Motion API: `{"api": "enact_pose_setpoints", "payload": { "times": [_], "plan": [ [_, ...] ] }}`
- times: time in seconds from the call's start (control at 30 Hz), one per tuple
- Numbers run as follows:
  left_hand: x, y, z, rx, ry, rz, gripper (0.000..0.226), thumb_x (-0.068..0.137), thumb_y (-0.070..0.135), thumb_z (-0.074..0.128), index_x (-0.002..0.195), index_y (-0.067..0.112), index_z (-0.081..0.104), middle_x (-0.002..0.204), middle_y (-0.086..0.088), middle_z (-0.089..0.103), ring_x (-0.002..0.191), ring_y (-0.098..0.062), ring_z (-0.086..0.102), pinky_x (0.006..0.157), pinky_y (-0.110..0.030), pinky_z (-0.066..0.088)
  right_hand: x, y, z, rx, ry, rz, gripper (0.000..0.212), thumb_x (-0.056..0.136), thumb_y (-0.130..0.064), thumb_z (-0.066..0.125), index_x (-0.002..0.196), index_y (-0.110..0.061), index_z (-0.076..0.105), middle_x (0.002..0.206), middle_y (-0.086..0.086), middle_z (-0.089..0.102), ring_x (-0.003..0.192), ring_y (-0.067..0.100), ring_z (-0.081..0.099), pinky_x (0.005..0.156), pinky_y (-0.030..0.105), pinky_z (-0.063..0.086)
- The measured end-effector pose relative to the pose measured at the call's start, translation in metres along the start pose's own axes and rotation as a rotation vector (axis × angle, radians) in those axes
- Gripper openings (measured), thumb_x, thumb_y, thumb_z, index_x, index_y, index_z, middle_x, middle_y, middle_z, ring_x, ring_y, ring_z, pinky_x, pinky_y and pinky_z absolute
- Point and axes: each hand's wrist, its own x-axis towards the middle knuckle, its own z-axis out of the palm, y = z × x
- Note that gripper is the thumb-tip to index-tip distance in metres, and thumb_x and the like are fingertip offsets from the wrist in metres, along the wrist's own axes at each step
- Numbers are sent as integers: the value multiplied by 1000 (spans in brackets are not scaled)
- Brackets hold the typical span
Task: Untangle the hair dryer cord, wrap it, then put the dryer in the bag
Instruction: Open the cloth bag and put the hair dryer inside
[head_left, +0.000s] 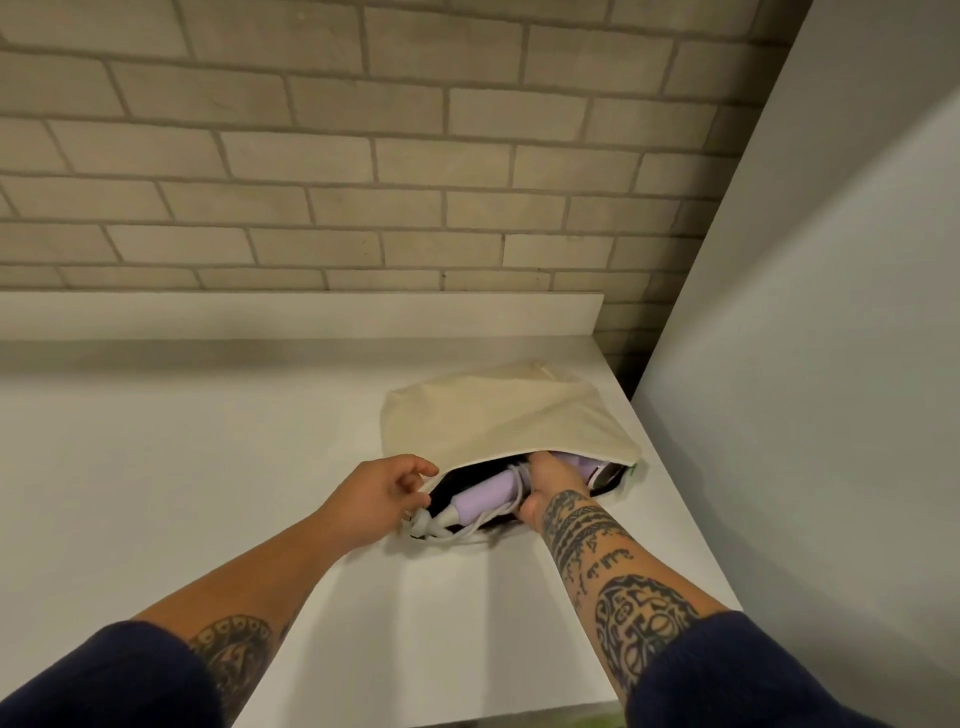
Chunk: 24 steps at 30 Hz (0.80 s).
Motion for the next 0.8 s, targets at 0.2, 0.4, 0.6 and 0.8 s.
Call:
{"api": "enact_pose_setpoints", "payload": {
  "times": [0.2,0.4,0.6,0.8],
  "plan": [
    [-1,-16,-8,-306,-22,-67,10,95,11,70,98,15,79,96,-5,79,86,-19,70,87,-36,53,-52,-16,18,88,-63,15,33,86,-11,63,117,-19,66,112,6,74,105,31,70,94,57,54],
    [3,-11,-16,-523,-150,-162,21,78,34,74,90,18,69,85,-3,63,79,-19,55,78,-33,41,-61,-12,19,89,-4,4,22,93,-5,59,113,-14,61,102,5,68,90,24,66,96,46,55],
    [-1,-6,-10,-110,-249,-63,44,67,38,88,103,25,65,89,8,68,80,-8,61,75,-25,47,-66,-9,18,155,-92,-8,20,91,-3,64,107,-15,65,105,5,70,102,26,65,103,50,51],
    [11,-7,-2,56,-56,0,28,78,18,84,96,27,65,87,8,66,78,-12,59,70,-25,45,-74,-6,0,211,-319,63,31,94,-33,65,118,-14,58,119,7,63,113,27,61,107,56,44]
  ]
}}
